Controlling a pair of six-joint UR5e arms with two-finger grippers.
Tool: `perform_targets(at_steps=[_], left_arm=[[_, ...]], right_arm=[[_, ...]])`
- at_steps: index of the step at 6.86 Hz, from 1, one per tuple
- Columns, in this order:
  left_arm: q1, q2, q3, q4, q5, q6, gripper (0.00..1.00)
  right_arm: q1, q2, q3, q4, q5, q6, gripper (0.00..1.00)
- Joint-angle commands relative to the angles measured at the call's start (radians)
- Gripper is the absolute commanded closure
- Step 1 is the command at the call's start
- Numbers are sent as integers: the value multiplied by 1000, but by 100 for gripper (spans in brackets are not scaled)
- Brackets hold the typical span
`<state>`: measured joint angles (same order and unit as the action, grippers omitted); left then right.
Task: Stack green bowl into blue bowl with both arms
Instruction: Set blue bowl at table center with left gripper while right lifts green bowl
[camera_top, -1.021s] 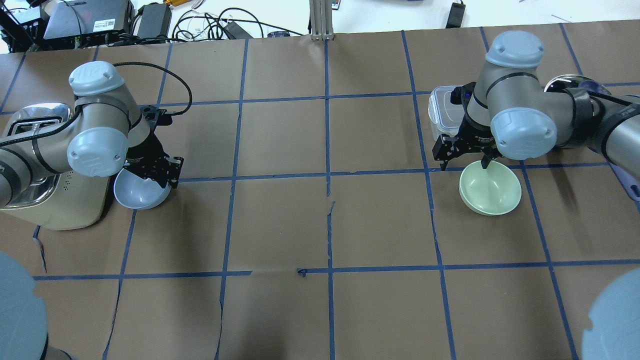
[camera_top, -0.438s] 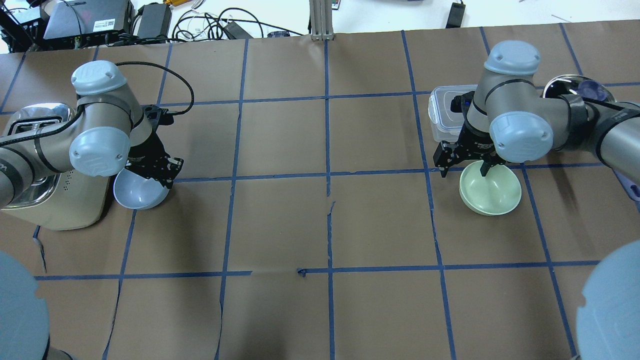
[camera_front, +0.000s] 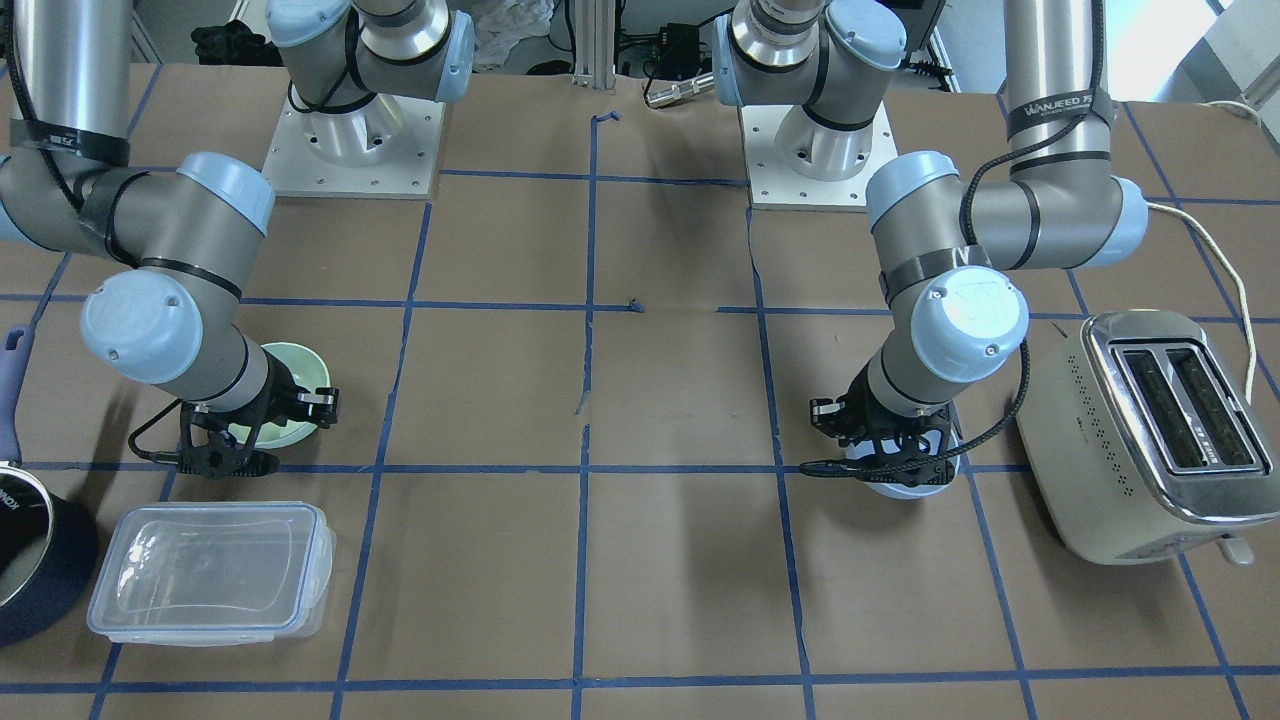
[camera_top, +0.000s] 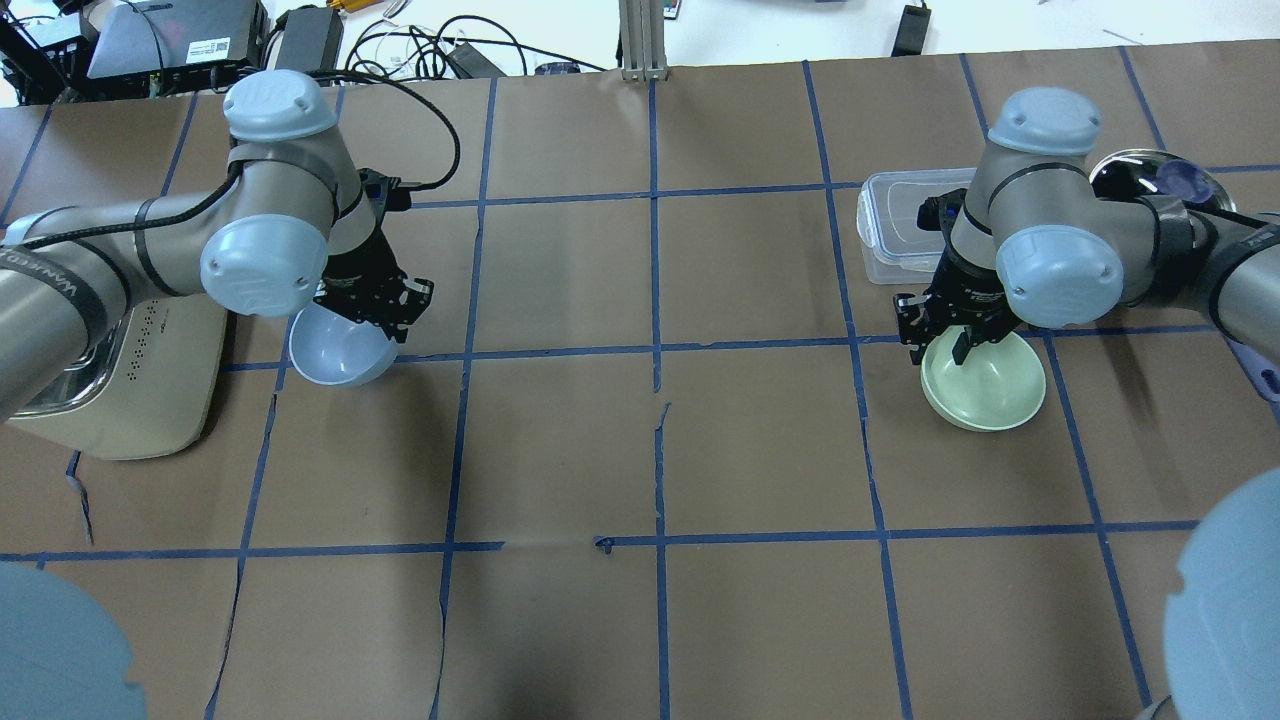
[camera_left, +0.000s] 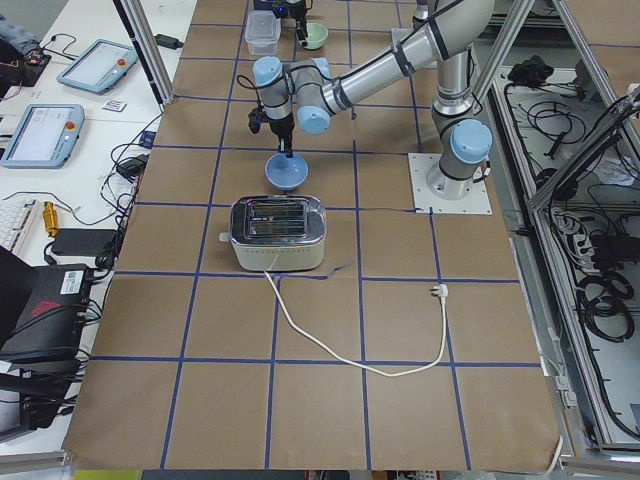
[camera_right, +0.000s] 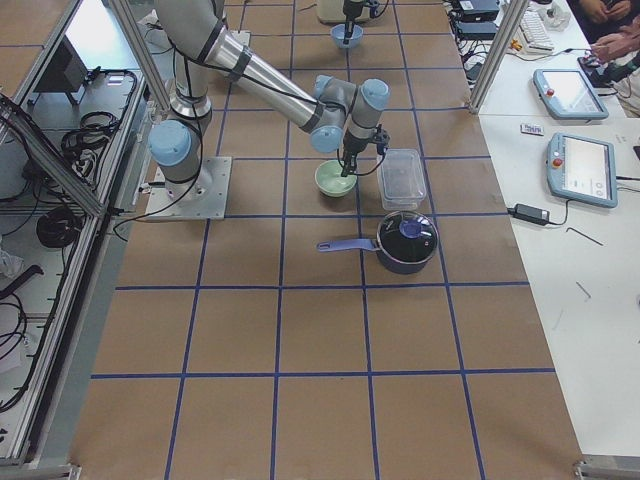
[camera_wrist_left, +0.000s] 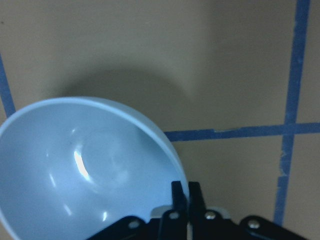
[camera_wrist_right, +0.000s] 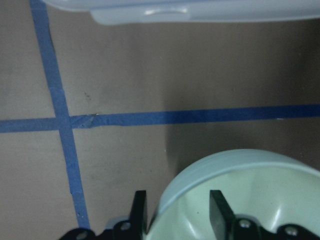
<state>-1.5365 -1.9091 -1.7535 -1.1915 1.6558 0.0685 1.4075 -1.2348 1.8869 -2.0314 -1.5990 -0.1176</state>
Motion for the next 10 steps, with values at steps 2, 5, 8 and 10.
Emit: perform_targets(at_steps=[2,5,8,10], left_arm=[[-228,-39,69,60,-57,-257,100],[-365,-128,129,176,-153,-328,100],[-432,-194,175,187,-174,-366,100],[-436,-205,170,190,-174,-381,68]], right_arm=[[-1,-8,-58,26,-2,1,100],[-1,-11,-143,111,-2,1,100],[-1,-9,-173,114,-9,6,100],[-1,-11,-173,109,-7,6,100]])
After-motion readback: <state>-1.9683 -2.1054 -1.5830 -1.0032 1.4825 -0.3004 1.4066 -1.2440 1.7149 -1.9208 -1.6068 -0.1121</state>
